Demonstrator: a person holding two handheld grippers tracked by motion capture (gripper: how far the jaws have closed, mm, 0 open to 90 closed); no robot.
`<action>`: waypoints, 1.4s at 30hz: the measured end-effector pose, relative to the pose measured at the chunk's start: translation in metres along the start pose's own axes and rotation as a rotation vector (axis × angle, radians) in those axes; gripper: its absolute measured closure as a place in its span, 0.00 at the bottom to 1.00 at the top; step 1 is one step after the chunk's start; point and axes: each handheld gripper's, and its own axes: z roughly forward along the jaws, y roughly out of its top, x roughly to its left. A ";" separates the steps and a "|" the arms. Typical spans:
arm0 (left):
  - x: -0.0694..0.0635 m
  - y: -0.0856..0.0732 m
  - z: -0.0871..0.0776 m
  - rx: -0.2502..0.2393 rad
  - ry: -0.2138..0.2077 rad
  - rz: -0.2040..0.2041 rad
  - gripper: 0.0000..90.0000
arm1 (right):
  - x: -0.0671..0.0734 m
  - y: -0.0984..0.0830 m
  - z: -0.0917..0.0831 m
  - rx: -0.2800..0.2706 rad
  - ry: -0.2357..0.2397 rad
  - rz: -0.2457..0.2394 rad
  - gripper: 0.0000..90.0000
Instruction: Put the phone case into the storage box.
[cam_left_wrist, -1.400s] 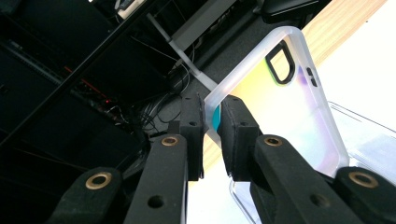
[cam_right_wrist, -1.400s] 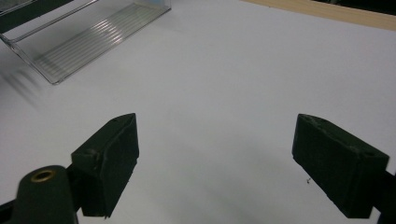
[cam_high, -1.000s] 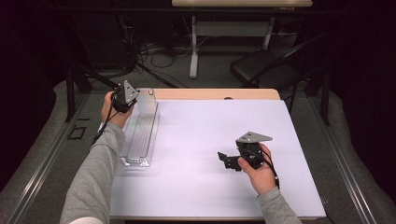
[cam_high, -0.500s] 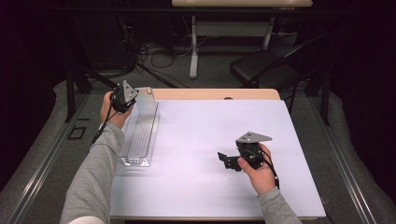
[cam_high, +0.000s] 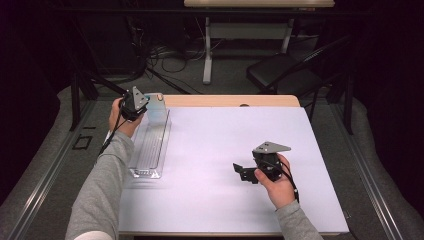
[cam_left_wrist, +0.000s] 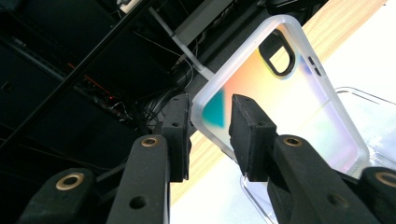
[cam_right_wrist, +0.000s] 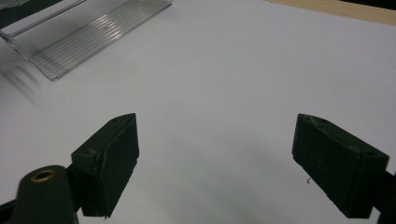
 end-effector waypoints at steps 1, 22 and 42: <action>0.000 0.000 0.000 0.001 0.003 0.000 0.75 | 0.000 0.000 0.000 0.000 0.000 -0.002 0.16; 0.003 -0.002 -0.001 0.027 0.000 -0.088 0.55 | 0.001 0.000 0.001 0.006 0.003 -0.008 0.16; 0.004 0.002 -0.009 0.071 -0.007 -0.158 0.48 | 0.001 0.000 0.000 -0.003 0.004 -0.002 0.16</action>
